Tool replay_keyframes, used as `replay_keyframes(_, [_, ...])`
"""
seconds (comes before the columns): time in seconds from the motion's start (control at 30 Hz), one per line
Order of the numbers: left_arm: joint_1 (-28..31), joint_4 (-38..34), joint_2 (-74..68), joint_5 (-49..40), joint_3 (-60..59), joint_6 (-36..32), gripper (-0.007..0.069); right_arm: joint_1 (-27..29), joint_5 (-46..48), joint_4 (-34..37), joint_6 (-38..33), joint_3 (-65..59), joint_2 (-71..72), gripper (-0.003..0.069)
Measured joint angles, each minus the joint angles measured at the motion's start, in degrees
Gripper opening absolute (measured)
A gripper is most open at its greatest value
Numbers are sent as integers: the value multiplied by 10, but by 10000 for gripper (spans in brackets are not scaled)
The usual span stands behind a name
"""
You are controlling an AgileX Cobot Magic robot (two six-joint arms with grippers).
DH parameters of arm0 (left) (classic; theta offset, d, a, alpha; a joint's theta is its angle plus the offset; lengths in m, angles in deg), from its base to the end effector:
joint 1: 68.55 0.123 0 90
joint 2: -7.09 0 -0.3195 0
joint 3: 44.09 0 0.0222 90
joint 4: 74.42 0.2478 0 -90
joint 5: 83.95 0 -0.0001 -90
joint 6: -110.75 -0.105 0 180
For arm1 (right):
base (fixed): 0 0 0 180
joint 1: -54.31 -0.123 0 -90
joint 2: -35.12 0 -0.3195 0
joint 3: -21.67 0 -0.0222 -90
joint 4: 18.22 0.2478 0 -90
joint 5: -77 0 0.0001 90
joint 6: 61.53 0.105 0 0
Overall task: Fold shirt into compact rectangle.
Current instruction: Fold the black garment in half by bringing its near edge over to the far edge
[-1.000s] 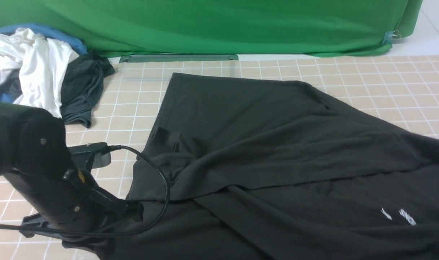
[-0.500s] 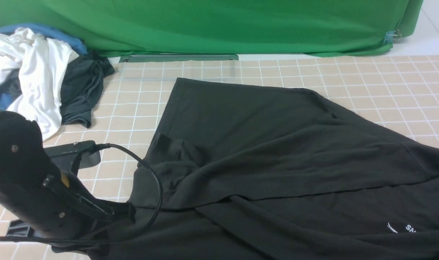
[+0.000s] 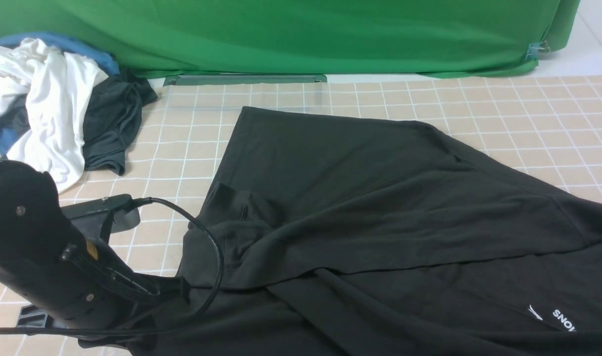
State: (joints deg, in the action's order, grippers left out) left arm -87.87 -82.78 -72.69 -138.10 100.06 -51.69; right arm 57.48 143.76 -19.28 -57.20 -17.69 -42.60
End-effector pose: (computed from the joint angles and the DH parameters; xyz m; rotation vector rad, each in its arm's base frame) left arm 0.1802 -0.0763 0.2477 -0.0664 3.0002 -0.2642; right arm 0.1553 -0.0104 0.2374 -0.1890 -3.0688 0.0268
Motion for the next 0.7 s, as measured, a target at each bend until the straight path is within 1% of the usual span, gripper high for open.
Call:
replay_keyframes(0.03, [0, 0, 0, 0, -1, 0, 15, -34, 1, -2, -10, -9, 10, 483])
replay_keyframes(0.07, [0, 0, 0, 0, -1, 0, 15, -55, 2, -5, -18, -15, 15, 479])
replay_keyframes(0.17, [0, 0, 0, 1, -1, 0, 15, -168, -9, -20, -49, -51, 24, 478])
replay_keyframes(0.23, [0, 0, 0, 1, -1, 0, 15, -220, -31, -25, -72, -67, 24, 478])
replay_keyframes(0.3, [0, 0, 0, 1, -1, 0, 15, -284, -60, -33, -103, -82, 24, 478])
replay_keyframes(0.33, [0, 0, 0, 1, -1, 0, 15, -299, -73, -38, -112, -84, 24, 478])
replay_keyframes(0.37, [0, 0, 0, 1, -1, 0, 15, -331, -91, -50, -119, -88, 24, 478])
replay_keyframes(0.5, [0, 0, 0, 1, -1, 0, 15, -382, -137, -83, -129, -90, 17, 478])
replay_keyframes(0.7, [0, 0, 0, 1, -1, -5, 15, -390, -149, -90, -127, -90, -35, 476])
